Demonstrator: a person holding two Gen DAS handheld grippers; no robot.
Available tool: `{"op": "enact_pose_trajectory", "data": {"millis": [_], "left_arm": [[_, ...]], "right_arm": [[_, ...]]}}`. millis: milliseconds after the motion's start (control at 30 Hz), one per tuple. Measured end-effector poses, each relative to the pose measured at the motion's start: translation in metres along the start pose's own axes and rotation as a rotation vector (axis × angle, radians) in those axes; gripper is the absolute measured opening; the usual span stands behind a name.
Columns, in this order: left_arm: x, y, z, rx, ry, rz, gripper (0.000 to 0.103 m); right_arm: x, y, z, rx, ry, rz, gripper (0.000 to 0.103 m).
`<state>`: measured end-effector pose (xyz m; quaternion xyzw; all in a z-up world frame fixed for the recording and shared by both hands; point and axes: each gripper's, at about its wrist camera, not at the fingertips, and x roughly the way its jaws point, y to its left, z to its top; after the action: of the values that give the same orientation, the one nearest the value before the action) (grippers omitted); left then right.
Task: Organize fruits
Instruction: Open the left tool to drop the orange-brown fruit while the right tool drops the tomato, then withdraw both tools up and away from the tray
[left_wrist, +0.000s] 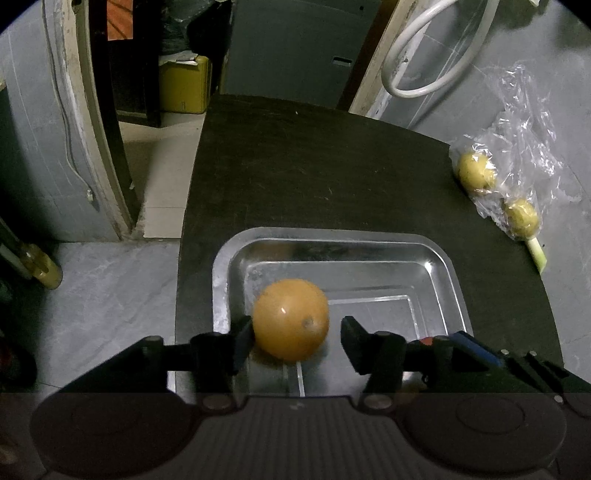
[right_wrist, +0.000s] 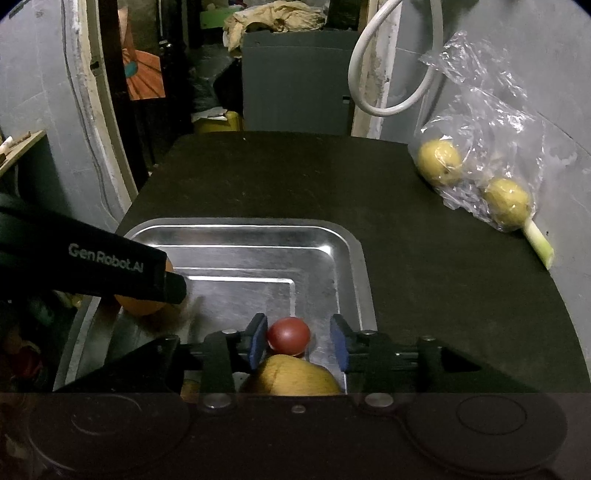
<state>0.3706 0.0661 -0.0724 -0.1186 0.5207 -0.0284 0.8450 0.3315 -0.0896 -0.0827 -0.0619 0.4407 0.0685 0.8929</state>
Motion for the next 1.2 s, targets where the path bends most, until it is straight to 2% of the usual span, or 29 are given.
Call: {"op": "enact_pose_trajectory", "data": {"millis": [233, 333, 467, 633, 900, 1200], "left_arm": [[-0.007, -0.003, 0.001, 0.027, -0.007, -0.001, 0.072], [-0.011, -0.005, 0.002, 0.035, -0.017, 0.004, 0.08], [-0.016, -0.005, 0.004, 0.045, -0.024, 0.008, 0.083], [-0.022, -0.006, 0.006, 0.058, -0.038, 0.017, 0.092], [-0.037, -0.005, 0.006, 0.077, -0.076, 0.032, 0.101], [-0.057, -0.008, 0.001, 0.111, -0.112, 0.052, 0.102]], "right_arm": [[-0.006, 0.0, -0.002, 0.004, -0.008, -0.006, 0.067], [-0.01, 0.0, -0.002, 0.006, -0.014, -0.009, 0.075], [-0.016, -0.002, -0.002, 0.019, -0.027, -0.017, 0.083], [-0.025, -0.003, -0.002, 0.036, -0.047, -0.027, 0.093], [-0.044, -0.004, -0.002, 0.068, -0.083, -0.052, 0.102], [-0.07, -0.003, -0.008, 0.091, -0.116, -0.092, 0.102]]}}
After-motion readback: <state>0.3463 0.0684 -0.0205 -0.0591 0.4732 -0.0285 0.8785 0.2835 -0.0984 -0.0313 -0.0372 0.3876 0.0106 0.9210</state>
